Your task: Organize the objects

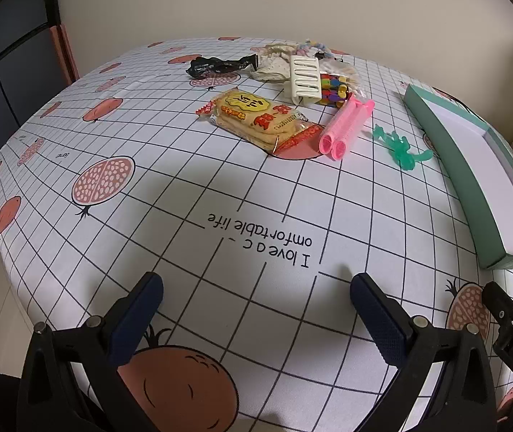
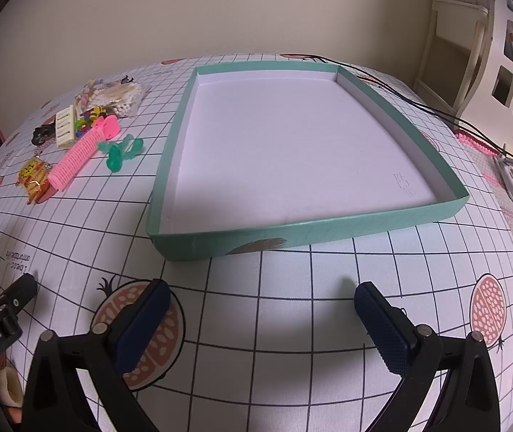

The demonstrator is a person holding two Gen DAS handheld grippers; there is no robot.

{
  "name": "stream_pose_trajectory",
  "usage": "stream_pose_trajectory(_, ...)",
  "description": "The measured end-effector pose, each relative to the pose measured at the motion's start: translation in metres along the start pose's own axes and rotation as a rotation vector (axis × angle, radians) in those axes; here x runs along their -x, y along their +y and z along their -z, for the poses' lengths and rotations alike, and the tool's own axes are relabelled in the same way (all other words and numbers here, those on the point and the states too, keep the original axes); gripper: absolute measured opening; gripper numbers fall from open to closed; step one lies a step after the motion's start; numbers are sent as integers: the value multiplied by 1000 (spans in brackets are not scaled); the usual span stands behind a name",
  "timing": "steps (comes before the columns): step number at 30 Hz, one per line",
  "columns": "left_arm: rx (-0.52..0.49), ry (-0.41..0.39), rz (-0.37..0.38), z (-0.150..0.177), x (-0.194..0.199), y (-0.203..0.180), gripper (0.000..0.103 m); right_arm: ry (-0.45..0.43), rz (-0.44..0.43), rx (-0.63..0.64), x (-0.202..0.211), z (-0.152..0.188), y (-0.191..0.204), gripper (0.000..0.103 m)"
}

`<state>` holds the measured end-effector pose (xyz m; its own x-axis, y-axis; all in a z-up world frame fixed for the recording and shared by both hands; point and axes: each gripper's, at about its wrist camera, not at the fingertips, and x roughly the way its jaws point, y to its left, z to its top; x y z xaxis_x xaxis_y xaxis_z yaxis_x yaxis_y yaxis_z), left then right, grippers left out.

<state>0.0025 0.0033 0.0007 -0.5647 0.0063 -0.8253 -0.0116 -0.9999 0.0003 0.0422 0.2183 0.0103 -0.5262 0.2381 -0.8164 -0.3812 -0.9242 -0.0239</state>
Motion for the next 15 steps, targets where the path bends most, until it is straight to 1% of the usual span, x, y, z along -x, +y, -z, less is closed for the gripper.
stream_pose_trajectory(15,1,1,1,-1,-1,1,103,-8,1,-3,3,3,-1,103)
